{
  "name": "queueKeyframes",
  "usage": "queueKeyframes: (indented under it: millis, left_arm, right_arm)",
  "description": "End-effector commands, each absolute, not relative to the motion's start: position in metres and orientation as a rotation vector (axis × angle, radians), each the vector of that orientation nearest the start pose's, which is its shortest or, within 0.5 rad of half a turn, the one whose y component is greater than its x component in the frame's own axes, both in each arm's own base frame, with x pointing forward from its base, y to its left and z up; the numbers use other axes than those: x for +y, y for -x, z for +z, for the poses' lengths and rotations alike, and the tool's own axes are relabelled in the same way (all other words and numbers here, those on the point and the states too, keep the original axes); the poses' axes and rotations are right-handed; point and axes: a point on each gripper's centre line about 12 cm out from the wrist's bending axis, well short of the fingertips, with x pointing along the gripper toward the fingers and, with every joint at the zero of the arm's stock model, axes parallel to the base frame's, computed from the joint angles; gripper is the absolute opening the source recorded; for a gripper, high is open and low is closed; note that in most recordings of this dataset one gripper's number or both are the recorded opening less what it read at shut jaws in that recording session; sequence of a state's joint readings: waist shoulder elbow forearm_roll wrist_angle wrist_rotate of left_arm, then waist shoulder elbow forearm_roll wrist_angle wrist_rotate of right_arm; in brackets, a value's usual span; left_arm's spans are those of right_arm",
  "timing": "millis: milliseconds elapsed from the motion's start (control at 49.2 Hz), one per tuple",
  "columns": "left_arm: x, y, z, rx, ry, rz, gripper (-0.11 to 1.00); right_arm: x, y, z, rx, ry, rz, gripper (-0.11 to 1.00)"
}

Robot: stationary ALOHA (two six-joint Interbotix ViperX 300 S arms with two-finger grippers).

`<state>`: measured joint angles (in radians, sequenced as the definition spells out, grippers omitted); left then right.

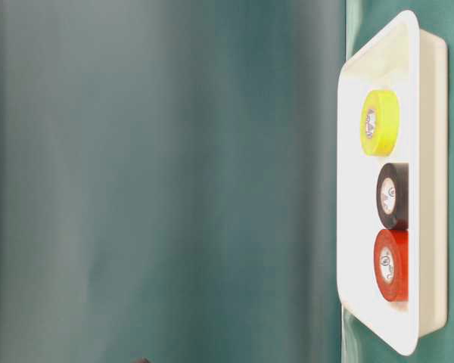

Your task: Pick up the tape from a random location and place it into the white case.

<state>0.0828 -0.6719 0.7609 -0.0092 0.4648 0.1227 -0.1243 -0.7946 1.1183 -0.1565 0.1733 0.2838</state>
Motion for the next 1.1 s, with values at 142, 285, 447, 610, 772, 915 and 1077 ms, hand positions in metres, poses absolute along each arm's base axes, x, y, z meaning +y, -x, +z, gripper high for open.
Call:
queueKeyframes:
  millis: [142,285,447,610,772,915,1077]
  left_arm:
    - [0.021,-0.255,0.304,0.497,-0.084,0.051,0.97]
    - [0.021,-0.255,0.296,0.462,-0.086,0.055,0.97]
    - [0.02,-0.255,0.288,0.427,-0.087,0.055,0.97]
    - [0.018,-0.254,0.282,0.394,-0.09,0.049,0.97]
    - [0.018,-0.254,0.28,0.39,-0.089,0.048,0.97]
    - [0.018,-0.255,0.281,0.383,-0.089,0.048,0.97]
    - [0.018,-0.256,0.284,0.357,-0.091,0.05,0.97]
  right_arm:
    - [-0.031,-0.219,0.239,0.452,-0.14,-0.176,0.87]
    - [-0.031,-0.219,0.24,0.446,-0.136,-0.176,0.87]
    - [-0.031,-0.22,0.241,0.434,-0.129,-0.172,0.87]
    - [-0.03,-0.221,0.245,0.403,-0.121,-0.163,0.86]
    - [-0.03,-0.221,0.245,0.397,-0.115,-0.163,0.86]
    - [-0.03,-0.224,0.25,0.354,-0.113,-0.153,0.86]
    - [-0.029,-0.226,0.26,0.289,-0.11,-0.14,0.86]
